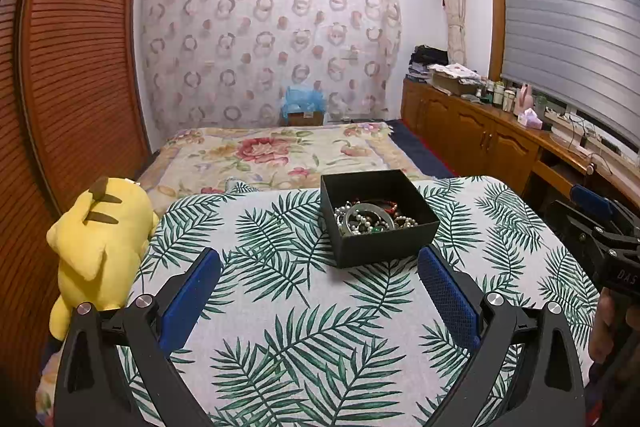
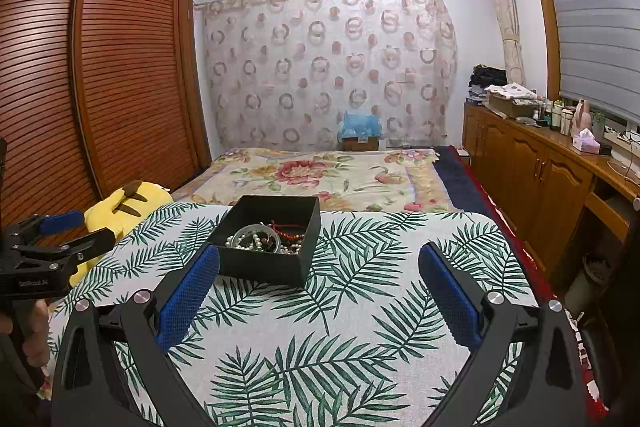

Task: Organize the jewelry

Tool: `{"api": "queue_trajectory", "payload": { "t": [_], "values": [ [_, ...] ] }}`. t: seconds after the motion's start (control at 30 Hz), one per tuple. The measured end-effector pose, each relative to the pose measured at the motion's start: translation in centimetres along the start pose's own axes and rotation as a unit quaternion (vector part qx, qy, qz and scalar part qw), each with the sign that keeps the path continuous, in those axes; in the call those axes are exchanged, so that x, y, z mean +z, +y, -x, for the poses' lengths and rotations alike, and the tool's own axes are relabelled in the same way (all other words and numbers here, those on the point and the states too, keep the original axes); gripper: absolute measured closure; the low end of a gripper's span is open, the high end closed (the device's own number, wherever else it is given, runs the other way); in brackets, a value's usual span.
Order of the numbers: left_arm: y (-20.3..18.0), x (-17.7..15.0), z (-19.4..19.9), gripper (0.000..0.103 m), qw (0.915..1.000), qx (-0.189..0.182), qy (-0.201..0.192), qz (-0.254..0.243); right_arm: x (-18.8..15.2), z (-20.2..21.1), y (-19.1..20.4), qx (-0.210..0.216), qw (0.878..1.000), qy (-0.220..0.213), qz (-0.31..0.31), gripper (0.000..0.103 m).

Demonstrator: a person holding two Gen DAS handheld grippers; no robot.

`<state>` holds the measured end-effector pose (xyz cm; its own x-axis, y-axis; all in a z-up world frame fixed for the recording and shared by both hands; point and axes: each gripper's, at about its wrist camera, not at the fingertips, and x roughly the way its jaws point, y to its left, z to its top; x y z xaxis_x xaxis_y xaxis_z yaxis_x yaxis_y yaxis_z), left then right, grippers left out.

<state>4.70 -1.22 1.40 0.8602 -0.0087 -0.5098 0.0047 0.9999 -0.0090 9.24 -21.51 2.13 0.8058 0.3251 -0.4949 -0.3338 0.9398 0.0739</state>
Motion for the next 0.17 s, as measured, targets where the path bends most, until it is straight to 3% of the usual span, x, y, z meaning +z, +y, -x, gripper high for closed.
{"api": "queue_trajectory", "payload": {
  "t": [0.17],
  "values": [
    [-0.01,-0.03,-0.01,0.008,1.0000,0.001,0.000,0.000,0.00,0.02,-0.08,0.000,1.000,0.000,0.000,0.002]
  ]
}}
